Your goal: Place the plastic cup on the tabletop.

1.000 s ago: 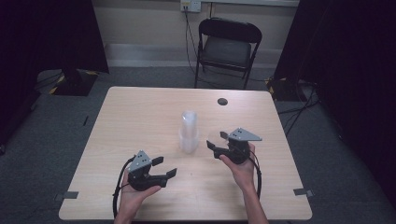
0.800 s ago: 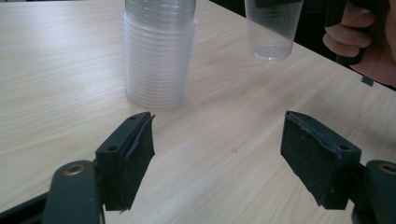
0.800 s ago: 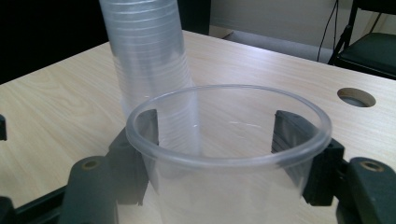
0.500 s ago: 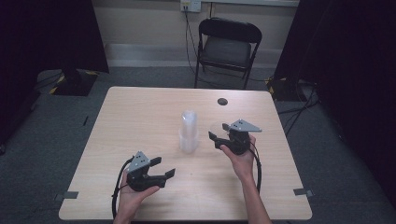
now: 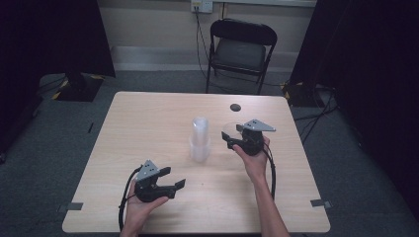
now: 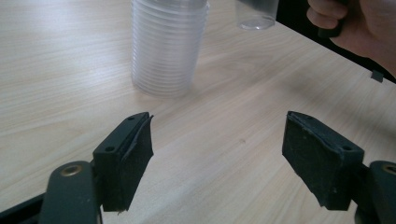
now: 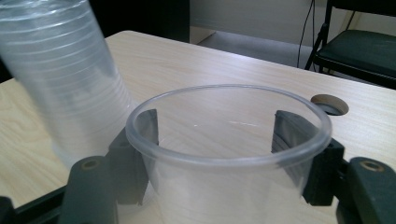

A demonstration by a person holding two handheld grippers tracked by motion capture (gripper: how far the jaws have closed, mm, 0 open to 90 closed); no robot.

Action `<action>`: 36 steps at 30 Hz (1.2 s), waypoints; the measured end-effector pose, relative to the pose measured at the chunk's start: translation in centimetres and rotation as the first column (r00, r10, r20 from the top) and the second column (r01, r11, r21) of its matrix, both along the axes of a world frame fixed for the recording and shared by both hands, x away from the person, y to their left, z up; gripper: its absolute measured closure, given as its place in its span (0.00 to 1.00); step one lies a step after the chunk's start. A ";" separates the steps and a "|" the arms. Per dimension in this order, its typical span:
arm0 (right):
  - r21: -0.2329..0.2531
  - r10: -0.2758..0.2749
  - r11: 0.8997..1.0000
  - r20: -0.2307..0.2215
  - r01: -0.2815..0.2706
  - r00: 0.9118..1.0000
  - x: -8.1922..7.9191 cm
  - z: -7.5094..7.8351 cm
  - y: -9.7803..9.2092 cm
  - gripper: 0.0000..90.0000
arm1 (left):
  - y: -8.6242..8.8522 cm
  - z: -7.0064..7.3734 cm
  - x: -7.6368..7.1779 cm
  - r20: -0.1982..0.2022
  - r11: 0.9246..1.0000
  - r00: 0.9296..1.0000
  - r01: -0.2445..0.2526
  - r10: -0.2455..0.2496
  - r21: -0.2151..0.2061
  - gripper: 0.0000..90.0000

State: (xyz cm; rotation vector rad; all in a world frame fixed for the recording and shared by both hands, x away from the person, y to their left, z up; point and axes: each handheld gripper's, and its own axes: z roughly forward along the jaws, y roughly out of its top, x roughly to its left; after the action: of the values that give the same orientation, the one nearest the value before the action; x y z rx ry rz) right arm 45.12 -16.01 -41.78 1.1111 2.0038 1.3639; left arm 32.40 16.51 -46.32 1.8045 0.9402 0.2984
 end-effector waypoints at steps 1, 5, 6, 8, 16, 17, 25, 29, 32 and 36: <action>-0.003 -0.007 1.000 -0.001 0.007 1.000 0.3 0.1 0.1 0.35 | 0.0 -0.1 -0.1 -0.006 1.000 1.000 -0.002 0.002 -0.005 0.25; -0.002 -0.015 1.000 -0.002 0.015 1.000 0.7 0.2 0.1 0.35 | 0.0 -0.3 -0.2 -0.012 1.000 1.000 -0.006 0.006 -0.010 0.24; -0.007 -0.020 1.000 -0.002 0.020 1.000 1.0 0.3 0.2 0.35 | 0.0 -0.4 -0.3 -0.013 1.000 1.000 -0.003 0.003 -0.009 0.24; -0.012 -0.026 1.000 -0.004 0.026 1.000 1.1 0.2 0.2 0.35 | -0.1 -0.4 -0.4 -0.010 1.000 1.000 0.002 -0.003 -0.008 0.24; -0.005 -0.050 0.999 -0.028 0.050 0.998 2.6 -1.0 -0.2 0.35 | 0.0 -0.5 -0.6 -0.012 1.000 1.000 -0.001 0.001 -0.011 0.23; 0.001 -0.052 0.999 -0.032 0.052 0.998 2.9 -1.4 -0.3 0.34 | 0.0 -0.4 -0.6 -0.010 1.000 1.000 -0.002 0.002 -0.011 0.23; 0.009 -0.074 0.997 -0.049 0.074 0.996 4.3 -2.6 -0.1 0.34 | 0.1 -0.4 -0.9 -0.011 1.000 1.000 -0.002 0.002 -0.009 0.20; 0.014 -0.080 0.997 -0.070 0.081 0.994 5.1 -3.3 0.0 0.33 | 0.2 -0.4 -0.8 -0.014 1.000 1.000 -0.010 0.009 -0.014 0.18; 0.010 -0.082 0.996 -0.076 0.083 0.994 5.4 -3.6 0.1 0.32 | 0.3 -0.4 -0.7 -0.016 1.000 1.000 -0.015 0.015 -0.015 0.18; 0.015 -0.089 0.996 -0.080 0.091 0.993 5.8 -4.1 0.2 0.32 | 0.2 -0.5 -0.9 -0.002 1.000 1.000 -0.016 0.016 -0.012 0.18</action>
State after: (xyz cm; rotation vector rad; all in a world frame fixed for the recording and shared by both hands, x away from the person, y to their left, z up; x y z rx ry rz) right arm 50.87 -15.84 -45.85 1.2661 1.9740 1.3144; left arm 31.54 16.74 -46.82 1.7874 0.9567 0.3007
